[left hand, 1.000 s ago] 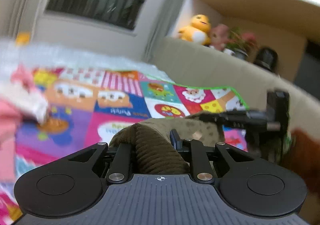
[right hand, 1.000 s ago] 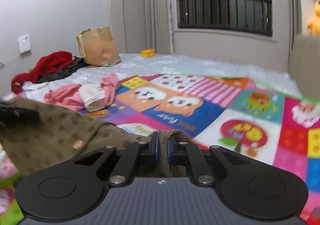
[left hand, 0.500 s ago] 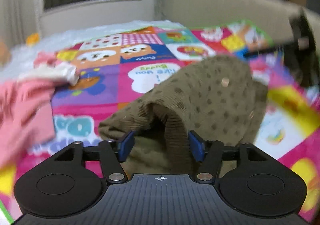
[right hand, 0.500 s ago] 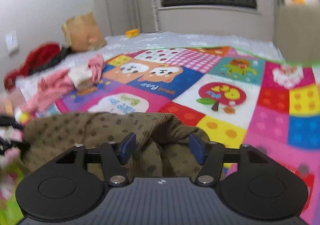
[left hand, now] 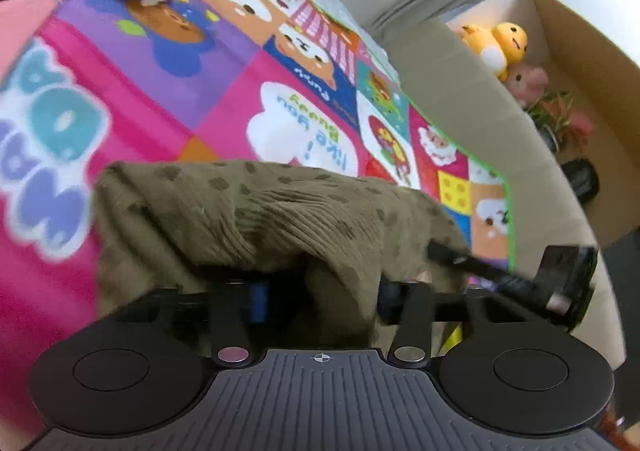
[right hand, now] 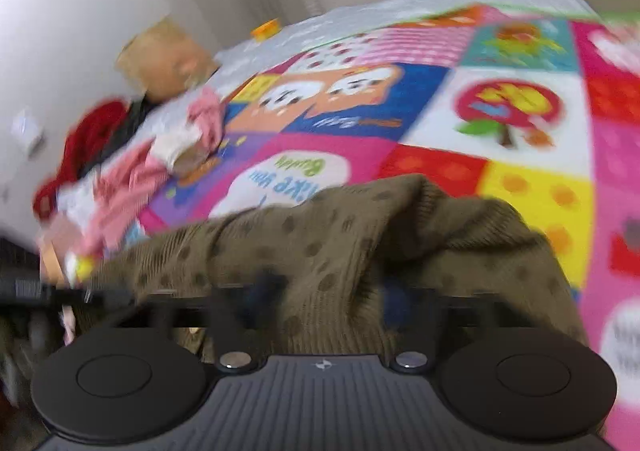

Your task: Fold clothes

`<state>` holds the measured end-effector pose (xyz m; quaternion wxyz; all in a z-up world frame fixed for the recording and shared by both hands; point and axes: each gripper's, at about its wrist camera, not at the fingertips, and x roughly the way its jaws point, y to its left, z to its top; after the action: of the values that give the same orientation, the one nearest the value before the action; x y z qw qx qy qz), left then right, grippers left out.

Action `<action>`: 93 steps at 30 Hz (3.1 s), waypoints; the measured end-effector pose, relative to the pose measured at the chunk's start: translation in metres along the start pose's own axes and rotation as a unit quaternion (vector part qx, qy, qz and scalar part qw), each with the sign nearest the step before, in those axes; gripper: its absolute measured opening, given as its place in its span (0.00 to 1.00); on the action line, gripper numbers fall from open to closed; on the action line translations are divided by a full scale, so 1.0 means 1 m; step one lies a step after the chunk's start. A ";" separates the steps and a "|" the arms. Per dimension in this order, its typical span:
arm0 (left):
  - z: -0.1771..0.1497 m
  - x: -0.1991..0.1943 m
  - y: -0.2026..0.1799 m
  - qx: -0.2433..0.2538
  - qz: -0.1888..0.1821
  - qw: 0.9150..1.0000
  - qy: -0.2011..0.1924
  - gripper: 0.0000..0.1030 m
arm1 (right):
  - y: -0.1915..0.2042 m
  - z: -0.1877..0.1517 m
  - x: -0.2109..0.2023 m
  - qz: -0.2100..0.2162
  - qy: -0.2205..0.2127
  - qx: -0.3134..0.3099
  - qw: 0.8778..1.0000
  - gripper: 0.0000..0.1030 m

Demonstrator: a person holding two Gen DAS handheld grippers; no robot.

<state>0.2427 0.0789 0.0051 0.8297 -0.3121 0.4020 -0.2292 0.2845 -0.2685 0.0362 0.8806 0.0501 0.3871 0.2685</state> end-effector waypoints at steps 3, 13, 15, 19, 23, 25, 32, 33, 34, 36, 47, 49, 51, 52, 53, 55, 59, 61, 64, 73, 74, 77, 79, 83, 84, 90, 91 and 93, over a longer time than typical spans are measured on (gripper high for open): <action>0.026 -0.004 -0.023 0.081 0.009 0.995 -0.052 0.13 | 0.014 0.017 0.003 -0.019 -0.054 -0.078 0.995 0.17; 0.007 0.007 -0.065 0.366 0.094 0.920 -0.105 0.16 | 0.015 0.015 0.022 -0.055 -0.110 -0.199 0.972 0.18; -0.006 0.012 -0.052 0.367 0.107 0.920 -0.085 0.21 | 0.013 0.008 0.030 -0.073 -0.096 -0.203 0.972 0.31; -0.017 0.007 -0.026 0.326 0.116 0.935 -0.073 0.39 | -0.001 0.003 0.028 -0.060 -0.063 -0.157 0.984 0.55; -0.017 -0.012 -0.005 0.216 0.058 0.974 -0.046 0.44 | -0.023 -0.004 0.025 -0.029 -0.035 -0.072 0.996 0.67; -0.020 -0.014 0.000 0.170 0.028 0.985 -0.022 0.51 | -0.028 -0.011 0.021 -0.005 -0.030 -0.039 0.999 0.61; -0.034 -0.013 -0.012 0.164 0.006 0.986 -0.006 0.25 | 0.003 -0.022 -0.003 0.021 -0.028 -0.080 0.996 0.18; -0.032 -0.014 -0.013 0.166 0.008 0.986 -0.011 0.21 | 0.005 -0.020 -0.009 0.024 -0.034 -0.082 0.996 0.18; -0.030 -0.019 -0.015 0.169 0.005 0.985 -0.020 0.21 | 0.007 -0.018 -0.014 0.027 -0.040 -0.084 0.995 0.17; -0.026 -0.030 -0.017 0.175 -0.005 0.983 -0.044 0.20 | 0.006 -0.013 -0.026 0.036 -0.054 -0.078 0.995 0.17; -0.039 -0.012 -0.011 0.232 0.141 0.962 -0.022 0.37 | -0.002 -0.036 0.002 -0.087 -0.035 -0.151 0.984 0.45; -0.036 -0.020 -0.018 0.238 0.151 0.959 -0.029 0.38 | -0.005 -0.031 -0.005 -0.092 -0.042 -0.137 0.985 0.51; -0.034 -0.034 -0.028 0.242 0.155 0.957 -0.048 0.40 | -0.004 -0.027 -0.019 -0.104 -0.065 -0.135 0.983 0.55; -0.034 -0.044 -0.033 0.242 0.148 0.957 -0.062 0.41 | -0.001 -0.027 -0.028 -0.109 -0.081 -0.138 0.981 0.57; -0.033 -0.055 -0.039 0.242 0.131 0.958 -0.080 0.47 | 0.002 -0.027 -0.036 -0.108 -0.095 -0.143 0.979 0.59; -0.032 -0.070 -0.051 0.242 0.095 0.959 -0.111 0.58 | 0.012 -0.028 -0.047 -0.077 -0.110 -0.147 0.980 0.60; -0.023 -0.058 -0.072 0.238 0.024 0.962 -0.131 0.79 | 0.036 -0.032 -0.042 0.005 -0.096 -0.150 0.984 0.69; -0.016 -0.031 -0.069 0.225 0.013 0.967 -0.118 0.83 | 0.045 -0.040 -0.023 0.015 -0.064 -0.162 0.985 0.72; -0.004 0.019 -0.044 0.179 0.067 0.979 -0.065 0.81 | 0.047 -0.061 0.010 -0.018 -0.023 -0.197 0.980 0.75; 0.012 0.034 0.014 0.068 0.017 0.996 -0.056 0.75 | 0.033 -0.074 0.013 -0.011 -0.049 -0.171 0.984 0.84; 0.009 0.035 0.013 0.073 0.017 0.995 -0.061 0.75 | 0.032 -0.075 0.013 -0.013 -0.052 -0.168 0.984 0.85; -0.002 0.035 0.008 0.102 0.028 0.991 -0.077 0.75 | 0.033 -0.078 0.010 -0.034 -0.067 -0.165 0.983 0.89; -0.010 0.031 0.001 0.114 0.044 0.988 -0.096 0.76 | 0.036 -0.078 0.012 -0.052 -0.076 -0.170 0.981 0.95; -0.043 0.004 -0.021 0.134 0.062 0.980 -0.132 0.96 | 0.036 -0.077 0.013 -0.069 -0.073 -0.168 0.981 1.00; -0.052 -0.004 -0.025 0.132 0.063 0.980 -0.137 0.98 | 0.035 -0.077 0.014 -0.067 -0.071 -0.167 0.981 1.00; -0.082 0.001 -0.022 0.139 0.126 0.975 -0.121 1.00 | 0.024 -0.071 0.017 -0.040 -0.054 -0.137 0.988 1.00; -0.084 0.002 -0.020 0.140 0.121 0.975 -0.125 1.00 | 0.024 -0.071 0.018 -0.041 -0.053 -0.136 0.988 1.00; -0.082 0.002 -0.019 0.133 0.118 0.975 -0.129 1.00 | 0.025 -0.071 0.018 -0.045 -0.051 -0.138 0.988 1.00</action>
<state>0.1745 0.0375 -0.0223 0.9300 -0.1757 0.2916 -0.1386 0.2329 -0.2465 -0.0177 0.9088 -0.0756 0.3028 0.2770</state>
